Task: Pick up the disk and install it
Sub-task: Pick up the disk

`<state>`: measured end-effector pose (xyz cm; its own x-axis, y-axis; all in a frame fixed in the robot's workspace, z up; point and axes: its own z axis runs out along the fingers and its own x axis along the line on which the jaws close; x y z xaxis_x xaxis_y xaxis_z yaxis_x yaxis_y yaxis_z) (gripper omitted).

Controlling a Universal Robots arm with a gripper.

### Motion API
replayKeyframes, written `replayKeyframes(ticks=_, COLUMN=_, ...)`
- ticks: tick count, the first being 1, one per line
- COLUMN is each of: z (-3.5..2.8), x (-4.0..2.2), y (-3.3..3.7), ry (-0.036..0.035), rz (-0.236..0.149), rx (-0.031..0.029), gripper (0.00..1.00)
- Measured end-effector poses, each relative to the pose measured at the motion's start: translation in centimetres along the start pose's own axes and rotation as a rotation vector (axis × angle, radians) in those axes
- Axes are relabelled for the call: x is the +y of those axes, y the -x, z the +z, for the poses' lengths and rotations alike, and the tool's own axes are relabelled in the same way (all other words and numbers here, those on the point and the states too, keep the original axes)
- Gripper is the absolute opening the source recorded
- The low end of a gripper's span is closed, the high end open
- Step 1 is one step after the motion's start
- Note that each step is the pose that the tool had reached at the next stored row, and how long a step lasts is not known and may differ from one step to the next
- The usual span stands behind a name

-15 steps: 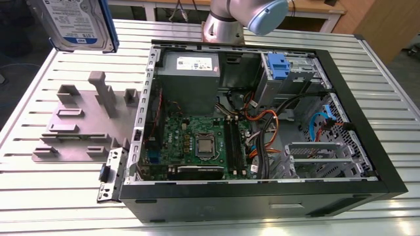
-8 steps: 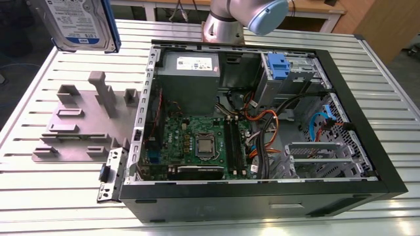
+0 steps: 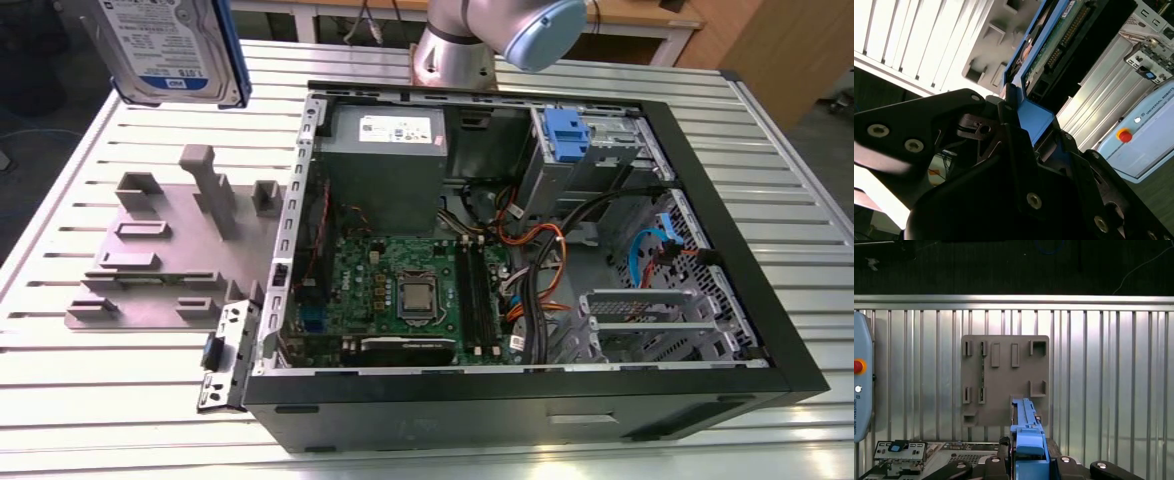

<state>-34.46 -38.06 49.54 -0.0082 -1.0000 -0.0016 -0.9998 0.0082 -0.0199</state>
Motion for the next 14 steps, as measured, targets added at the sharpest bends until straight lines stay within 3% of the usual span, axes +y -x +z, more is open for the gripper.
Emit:
replayKeyframes(ticks=9, z=0.01, x=-0.70, y=0.00, ry=0.0000, rz=0.000, rx=-0.0001, gripper=0.36)
replayKeyframes(ticks=14, z=0.02, x=-0.99, y=-0.64, ry=0.0000, rz=0.000, rx=-0.0001, gripper=0.36)
